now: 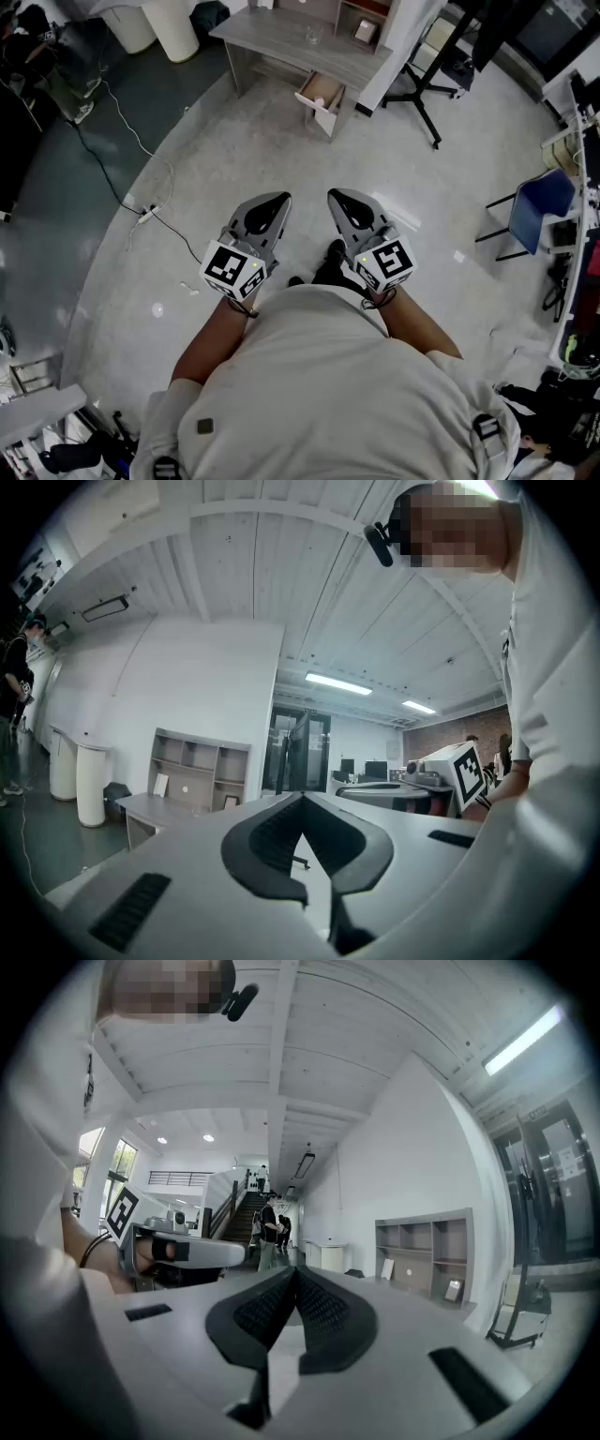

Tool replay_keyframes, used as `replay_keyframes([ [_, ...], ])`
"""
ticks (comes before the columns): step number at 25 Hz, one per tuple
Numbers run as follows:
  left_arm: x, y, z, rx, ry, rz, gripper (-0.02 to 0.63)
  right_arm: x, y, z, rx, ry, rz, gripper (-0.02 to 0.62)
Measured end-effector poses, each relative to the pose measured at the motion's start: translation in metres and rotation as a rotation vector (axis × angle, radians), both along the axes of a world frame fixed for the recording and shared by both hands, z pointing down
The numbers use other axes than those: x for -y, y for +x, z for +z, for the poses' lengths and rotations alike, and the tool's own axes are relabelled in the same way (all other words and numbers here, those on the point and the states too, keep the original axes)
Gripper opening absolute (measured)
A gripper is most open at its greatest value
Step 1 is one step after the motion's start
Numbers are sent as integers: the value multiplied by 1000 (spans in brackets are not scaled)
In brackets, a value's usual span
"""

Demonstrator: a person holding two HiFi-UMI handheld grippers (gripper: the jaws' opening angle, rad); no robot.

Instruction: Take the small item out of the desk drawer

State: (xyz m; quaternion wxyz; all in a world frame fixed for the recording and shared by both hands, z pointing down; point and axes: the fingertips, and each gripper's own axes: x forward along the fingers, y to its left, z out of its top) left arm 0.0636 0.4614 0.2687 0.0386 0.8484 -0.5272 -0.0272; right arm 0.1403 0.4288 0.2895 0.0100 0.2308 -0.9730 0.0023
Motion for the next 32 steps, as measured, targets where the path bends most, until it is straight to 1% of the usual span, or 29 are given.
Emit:
replay_keyframes([
  [8,8,-3,9,-16,-18,-7,15,10,-3,8,-29,-7,-12,20],
  [18,51,-6,21,-32,-46,-26,15,51,-5,16,-44,-10,-27,20],
  [26,120,14,33,-28,-73,3,15,118,16,26,-55,-34,-11,21],
  [32,188,36,46,-41,-104,0,15,185,37,36,-55,-59,-18,21],
])
